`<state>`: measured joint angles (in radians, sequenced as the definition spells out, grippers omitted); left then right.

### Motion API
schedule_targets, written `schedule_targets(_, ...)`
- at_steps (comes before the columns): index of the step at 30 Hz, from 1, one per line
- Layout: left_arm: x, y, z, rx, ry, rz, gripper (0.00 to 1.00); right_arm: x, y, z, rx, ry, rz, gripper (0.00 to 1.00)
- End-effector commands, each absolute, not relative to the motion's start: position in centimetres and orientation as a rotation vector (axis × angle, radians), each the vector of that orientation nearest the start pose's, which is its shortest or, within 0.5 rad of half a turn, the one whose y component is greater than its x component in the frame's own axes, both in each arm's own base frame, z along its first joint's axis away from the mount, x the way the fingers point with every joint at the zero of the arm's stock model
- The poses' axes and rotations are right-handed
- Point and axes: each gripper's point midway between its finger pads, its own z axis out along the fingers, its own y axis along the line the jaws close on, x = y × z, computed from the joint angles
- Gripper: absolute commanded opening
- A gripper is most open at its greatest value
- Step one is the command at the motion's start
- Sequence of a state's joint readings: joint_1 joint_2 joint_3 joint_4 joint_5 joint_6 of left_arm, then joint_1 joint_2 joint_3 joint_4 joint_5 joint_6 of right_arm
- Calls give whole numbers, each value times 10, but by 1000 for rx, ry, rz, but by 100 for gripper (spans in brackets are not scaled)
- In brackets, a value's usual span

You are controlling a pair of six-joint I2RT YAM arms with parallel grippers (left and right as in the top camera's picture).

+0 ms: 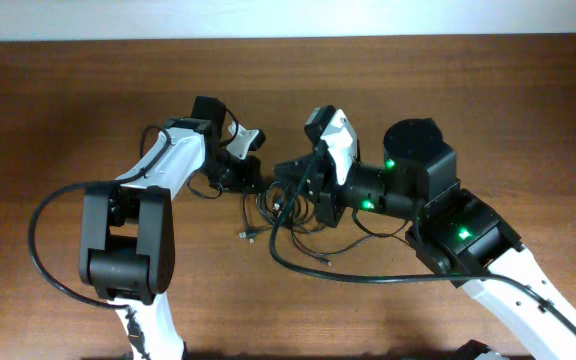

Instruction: Untangle cables

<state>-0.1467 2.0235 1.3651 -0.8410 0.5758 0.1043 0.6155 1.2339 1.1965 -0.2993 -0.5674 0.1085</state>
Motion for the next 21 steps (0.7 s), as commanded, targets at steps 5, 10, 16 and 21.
schedule_targets(5,362,-149,27,394,2943,-882,9,306,264,246,-692,2188,629,47)
schedule_targets(10,362,-149,27,395,2942,-882,10,340,270,157,-688,2380,479,60)
schedule_targets(16,362,-149,27,395,2943,-882,13,390,262,82,-823,2361,219,57)
schedule_targets(21,362,-149,27,395,2942,-882,15,393,251,38,-859,2452,322,52)
